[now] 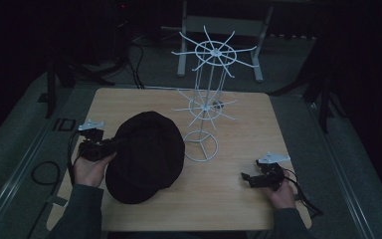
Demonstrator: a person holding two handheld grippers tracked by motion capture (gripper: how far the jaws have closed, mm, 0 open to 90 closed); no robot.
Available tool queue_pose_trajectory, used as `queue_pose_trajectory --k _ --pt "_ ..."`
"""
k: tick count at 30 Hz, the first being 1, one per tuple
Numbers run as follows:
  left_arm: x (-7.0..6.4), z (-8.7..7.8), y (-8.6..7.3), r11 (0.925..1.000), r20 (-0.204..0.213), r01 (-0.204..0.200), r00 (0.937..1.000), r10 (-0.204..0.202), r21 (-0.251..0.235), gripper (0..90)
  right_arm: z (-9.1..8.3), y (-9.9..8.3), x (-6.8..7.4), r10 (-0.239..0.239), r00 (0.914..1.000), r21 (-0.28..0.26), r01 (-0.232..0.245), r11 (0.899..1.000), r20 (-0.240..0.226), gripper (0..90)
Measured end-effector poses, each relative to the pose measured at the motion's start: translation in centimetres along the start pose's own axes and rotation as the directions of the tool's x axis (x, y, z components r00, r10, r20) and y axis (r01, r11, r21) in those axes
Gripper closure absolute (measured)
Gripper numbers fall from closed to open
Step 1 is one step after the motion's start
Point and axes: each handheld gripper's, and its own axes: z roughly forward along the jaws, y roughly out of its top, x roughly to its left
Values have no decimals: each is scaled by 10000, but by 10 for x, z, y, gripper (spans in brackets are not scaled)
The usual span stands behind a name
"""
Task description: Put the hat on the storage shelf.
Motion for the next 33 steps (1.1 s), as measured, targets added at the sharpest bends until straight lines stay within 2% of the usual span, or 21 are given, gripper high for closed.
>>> queue_pose_trajectory --k 20,24,33 --pt "0 -12 9 9975 456 284 9986 -255 -642 756 0 0 0 4 10000 -12 -4 10000 -1 134" --pt "0 -14 10 9965 631 303 9977 -254 -782 755 0 0 0 4 10000 -14 -4 10000 2 134" --pt "-3 -18 15 9937 750 289 9970 -208 -1079 755 0 0 0 4 10000 -15 -4 10000 0 134"
